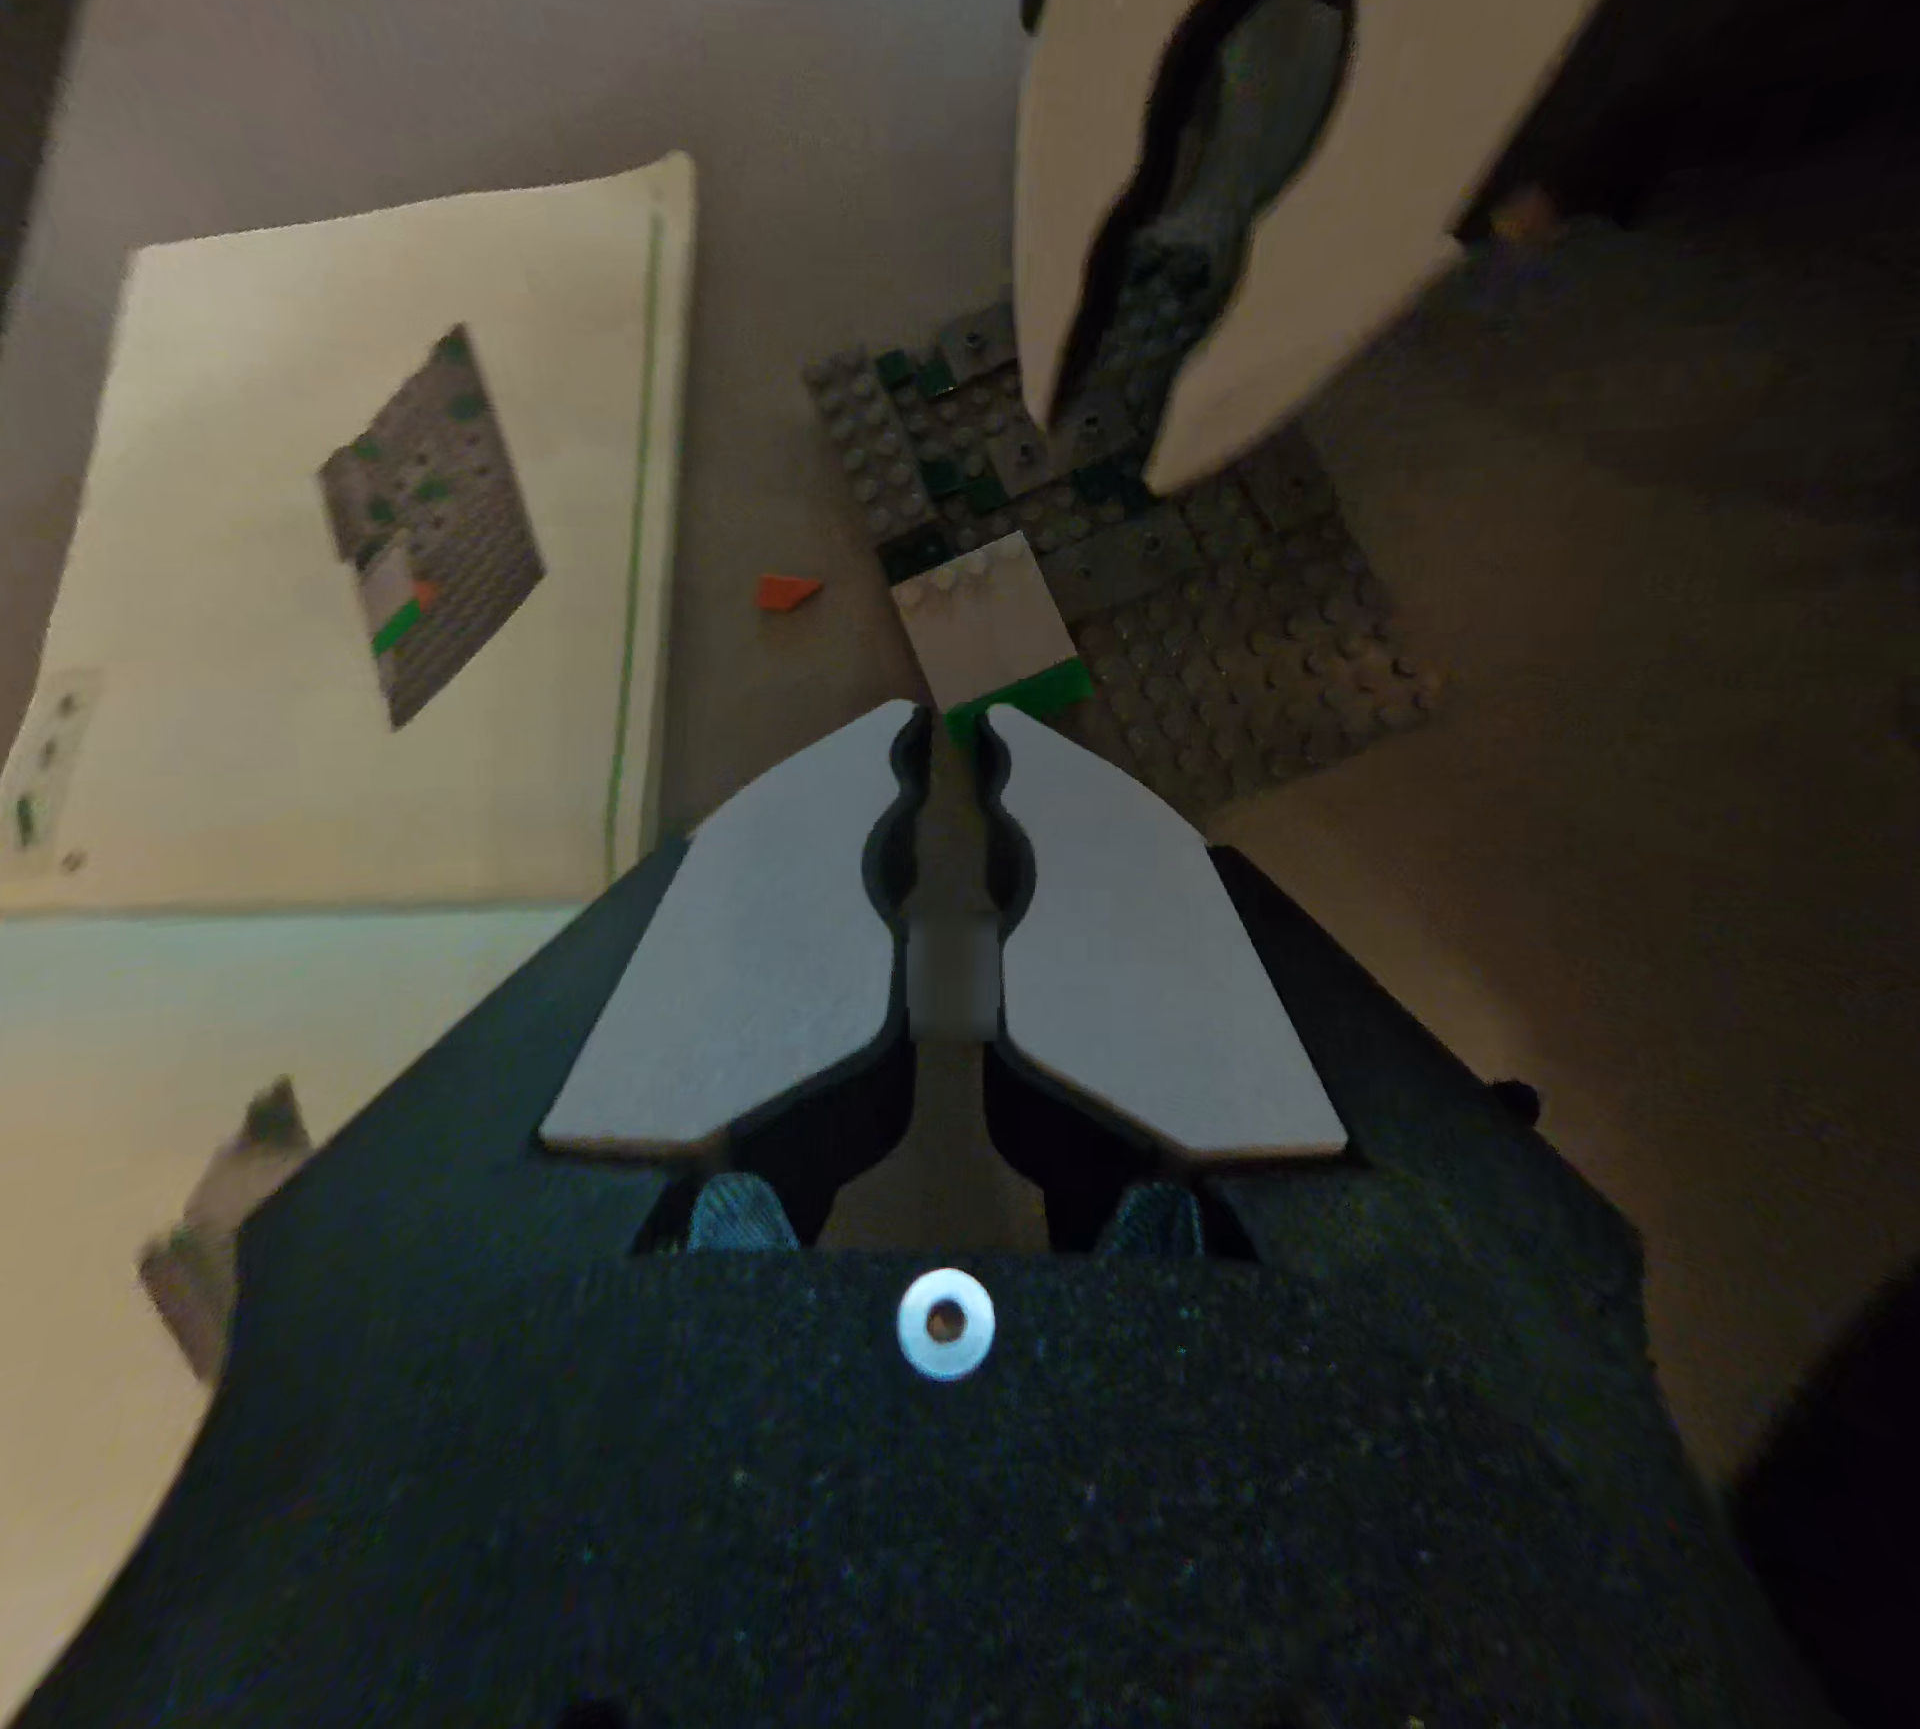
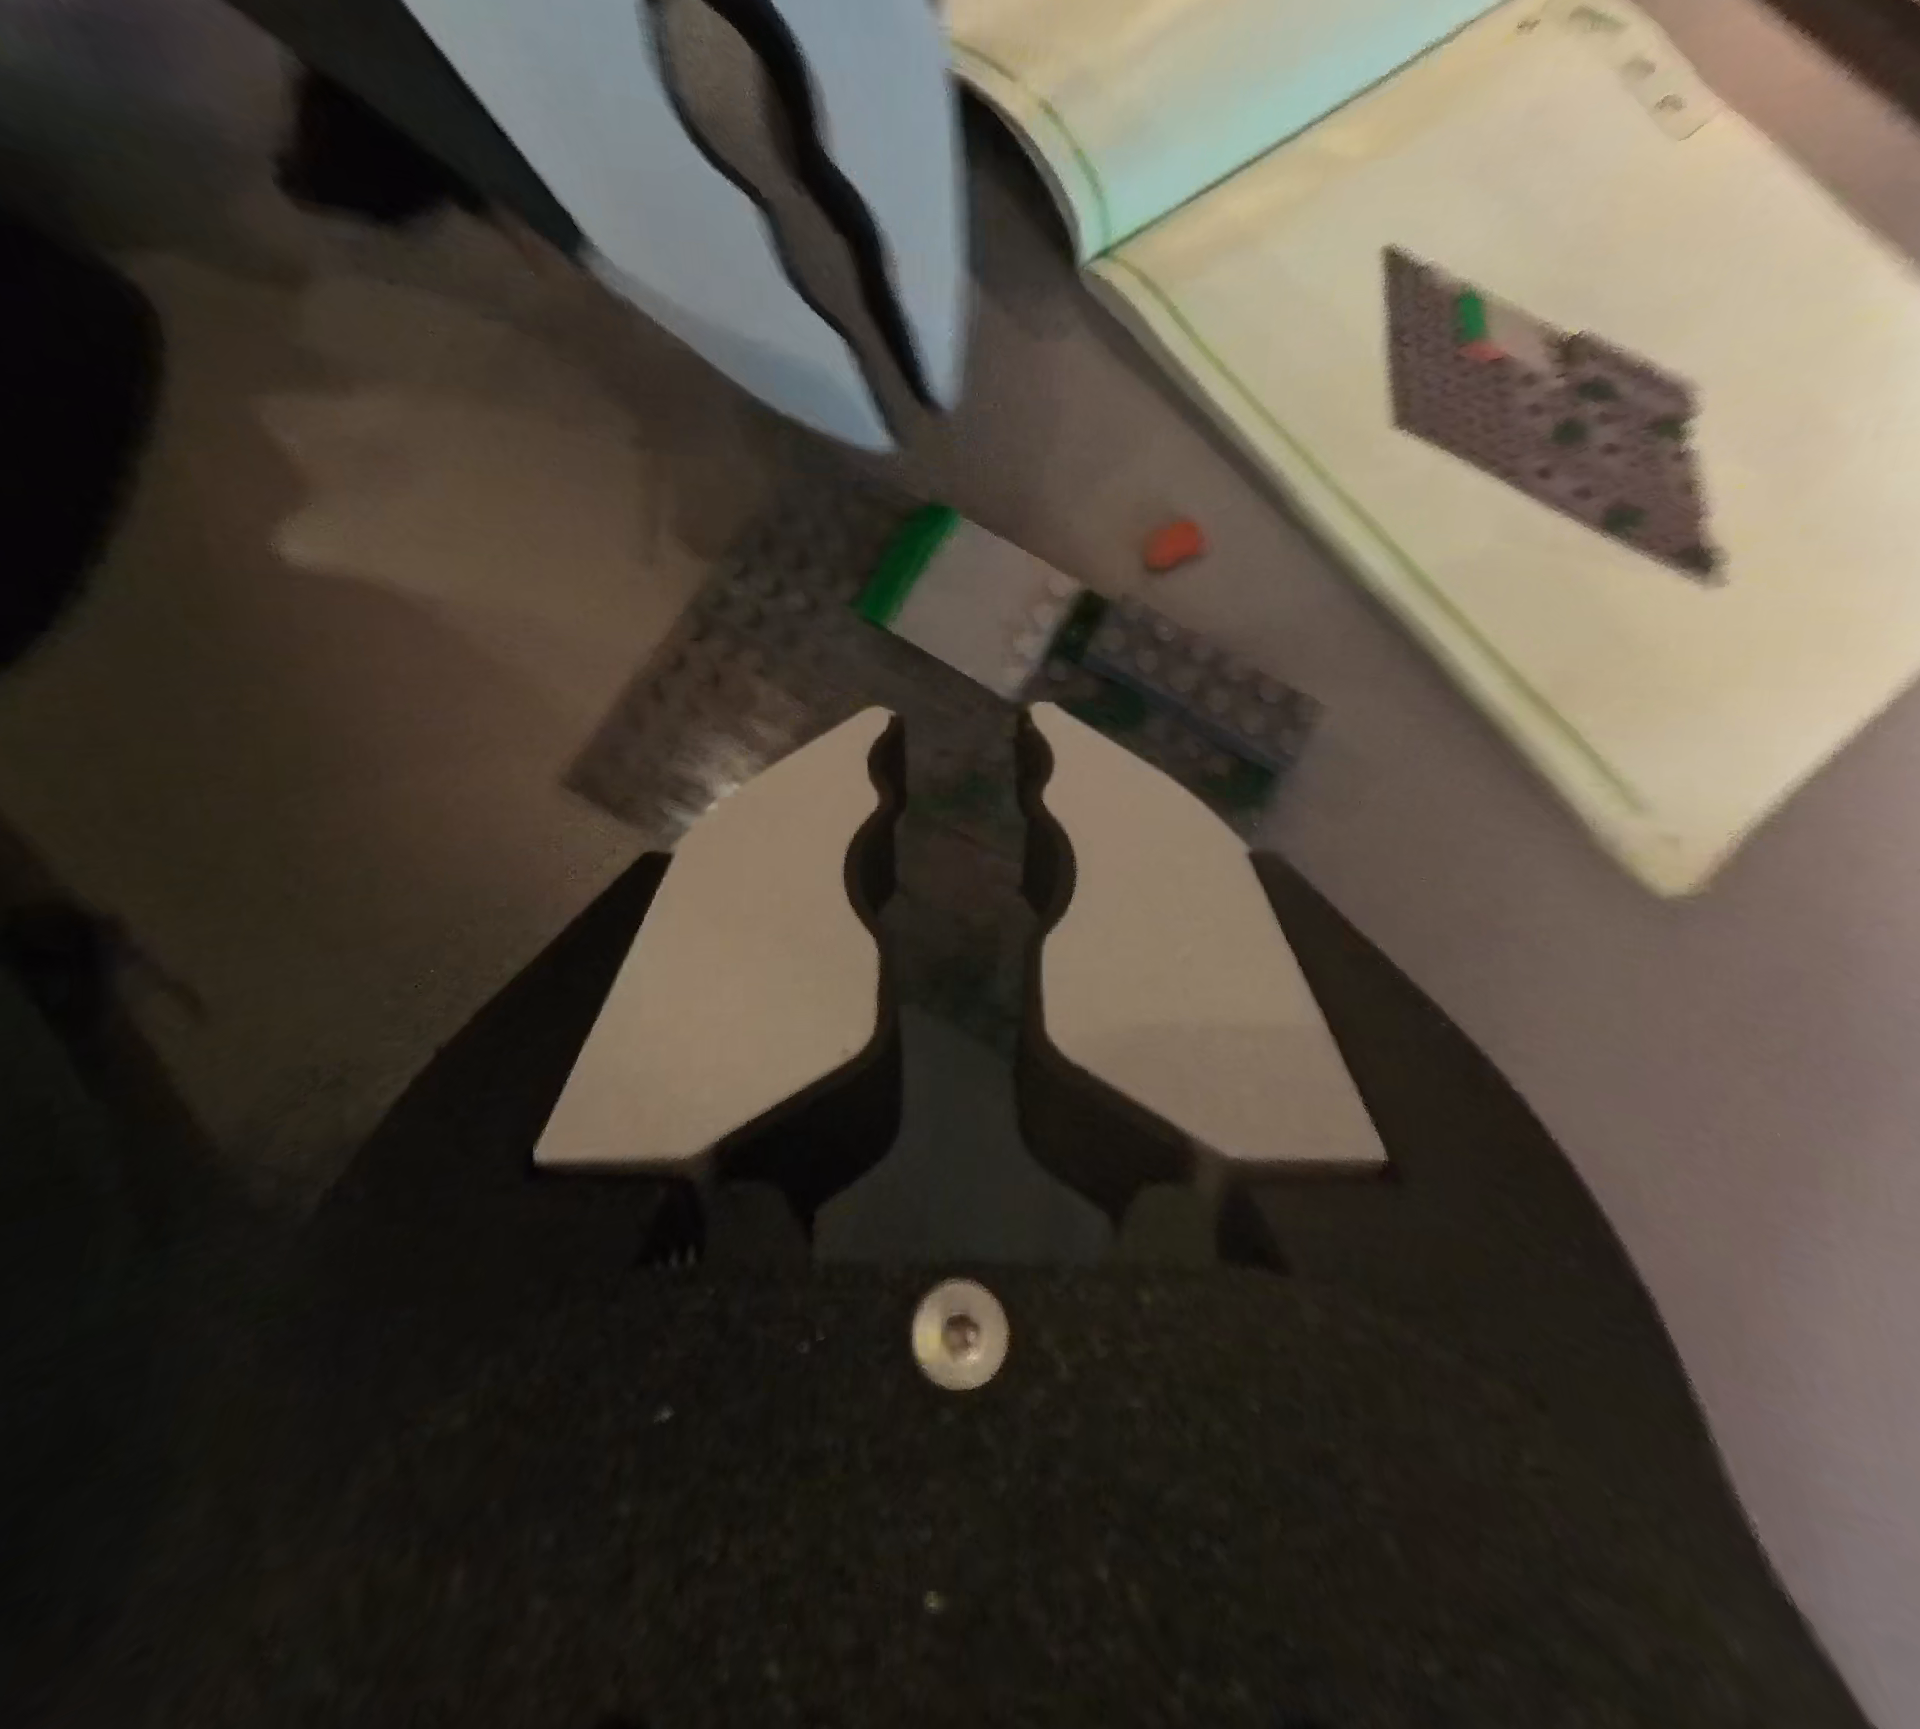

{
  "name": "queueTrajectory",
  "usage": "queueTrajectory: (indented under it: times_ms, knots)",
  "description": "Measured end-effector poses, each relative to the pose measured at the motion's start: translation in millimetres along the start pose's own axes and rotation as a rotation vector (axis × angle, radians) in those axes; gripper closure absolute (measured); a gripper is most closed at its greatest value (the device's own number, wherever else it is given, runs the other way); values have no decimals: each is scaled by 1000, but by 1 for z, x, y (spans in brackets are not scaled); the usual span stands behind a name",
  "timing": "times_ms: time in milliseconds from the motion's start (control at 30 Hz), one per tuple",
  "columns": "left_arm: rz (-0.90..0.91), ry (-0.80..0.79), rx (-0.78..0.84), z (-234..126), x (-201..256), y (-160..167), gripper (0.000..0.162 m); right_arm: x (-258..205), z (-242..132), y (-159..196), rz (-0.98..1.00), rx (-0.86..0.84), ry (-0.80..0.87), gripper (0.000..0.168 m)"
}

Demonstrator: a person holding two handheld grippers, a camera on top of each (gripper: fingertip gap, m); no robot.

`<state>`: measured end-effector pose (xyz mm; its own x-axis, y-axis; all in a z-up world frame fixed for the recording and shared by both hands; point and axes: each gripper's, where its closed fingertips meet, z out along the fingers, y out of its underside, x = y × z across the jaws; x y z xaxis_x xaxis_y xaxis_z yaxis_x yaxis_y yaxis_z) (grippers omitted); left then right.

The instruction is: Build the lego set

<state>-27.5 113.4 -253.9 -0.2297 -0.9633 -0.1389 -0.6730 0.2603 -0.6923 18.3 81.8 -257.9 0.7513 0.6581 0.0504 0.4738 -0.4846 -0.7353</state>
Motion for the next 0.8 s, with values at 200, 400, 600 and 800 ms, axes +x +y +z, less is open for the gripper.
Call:
queueTrajectory:
  times_ms: [200, 400, 600, 800]
  knots:
    - [-141, -63, 38, -22, 21, 11, 153, 42, -6, 11, -493, -77, -68, 142]
    - [-254, -107, 48, -31, 47, 19, 152, 48, 16, 1, -633, -124, -314, 137]
    - [-359, -136, 90, -38, 60, 17, 152, 40, 29, 8, -643, -194, -536, 138]
    - [-446, -127, 136, -32, 56, 16, 151, 37, 28, 11, -587, -182, -626, 152]
